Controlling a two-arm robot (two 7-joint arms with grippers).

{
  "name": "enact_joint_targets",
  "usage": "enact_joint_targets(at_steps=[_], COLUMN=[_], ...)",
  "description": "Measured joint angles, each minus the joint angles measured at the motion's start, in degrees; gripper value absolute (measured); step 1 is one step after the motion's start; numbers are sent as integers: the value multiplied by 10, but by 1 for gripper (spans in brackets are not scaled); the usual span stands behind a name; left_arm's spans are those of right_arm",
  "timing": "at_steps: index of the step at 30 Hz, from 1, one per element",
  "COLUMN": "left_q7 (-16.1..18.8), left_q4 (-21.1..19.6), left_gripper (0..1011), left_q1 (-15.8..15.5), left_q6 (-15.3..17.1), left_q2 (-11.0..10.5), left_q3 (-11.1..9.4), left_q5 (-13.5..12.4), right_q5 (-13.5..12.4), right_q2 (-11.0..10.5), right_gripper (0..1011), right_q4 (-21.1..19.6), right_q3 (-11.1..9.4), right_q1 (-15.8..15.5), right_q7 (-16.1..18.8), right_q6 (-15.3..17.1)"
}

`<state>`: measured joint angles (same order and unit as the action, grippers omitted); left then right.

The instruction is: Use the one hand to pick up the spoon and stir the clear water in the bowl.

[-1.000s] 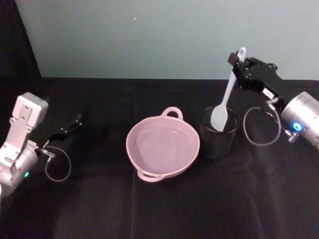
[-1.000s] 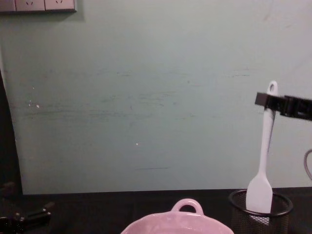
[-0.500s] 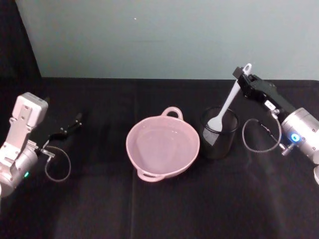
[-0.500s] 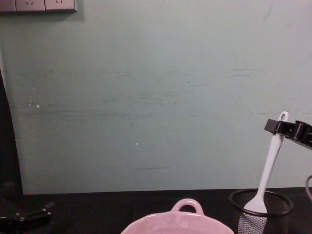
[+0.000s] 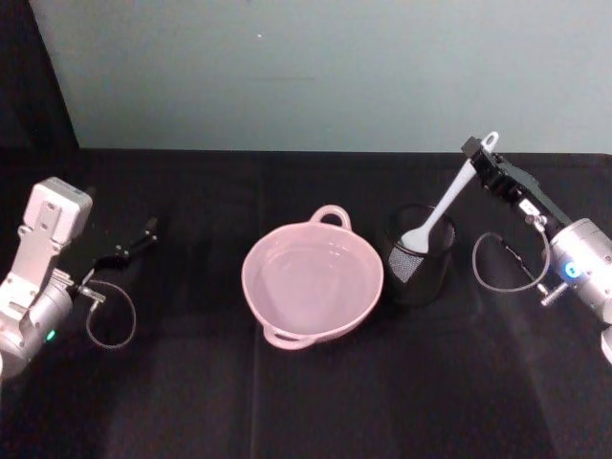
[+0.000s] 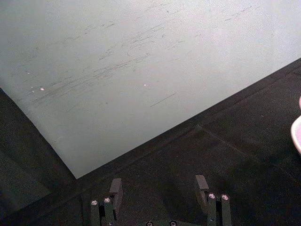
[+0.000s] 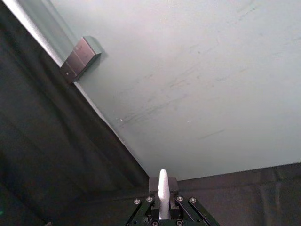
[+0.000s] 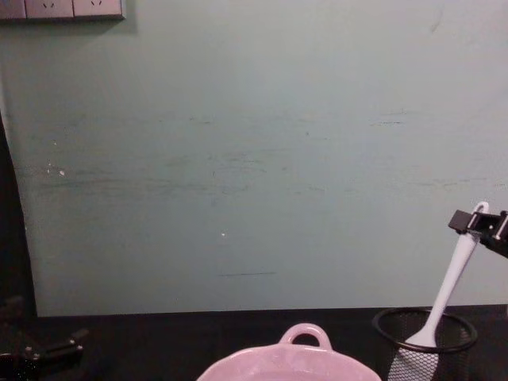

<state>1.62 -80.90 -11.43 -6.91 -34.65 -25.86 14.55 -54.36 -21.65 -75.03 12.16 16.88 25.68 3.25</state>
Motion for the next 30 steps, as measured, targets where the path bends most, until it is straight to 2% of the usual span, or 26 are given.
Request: enact_joint_targets(at_steps=[4, 12, 30], left_q7=[0, 0, 0], left_q4=[0, 0, 0], left_gripper=[1011, 1011, 1011], left_q1=[0, 0, 0], left_q6=[0, 0, 0], left_q2=[0, 0, 0], left_q3=[0, 0, 0], left_q5=[0, 0, 0], right_q5=[-16, -28, -27], right_q2=[1, -2, -11], right_gripper=[114, 114, 114], right_q4=[11, 22, 36], right_q3=[0, 10, 33], right_q1=[1, 5, 14], right_q7=[2, 1, -1], right_q6=[1, 0, -12])
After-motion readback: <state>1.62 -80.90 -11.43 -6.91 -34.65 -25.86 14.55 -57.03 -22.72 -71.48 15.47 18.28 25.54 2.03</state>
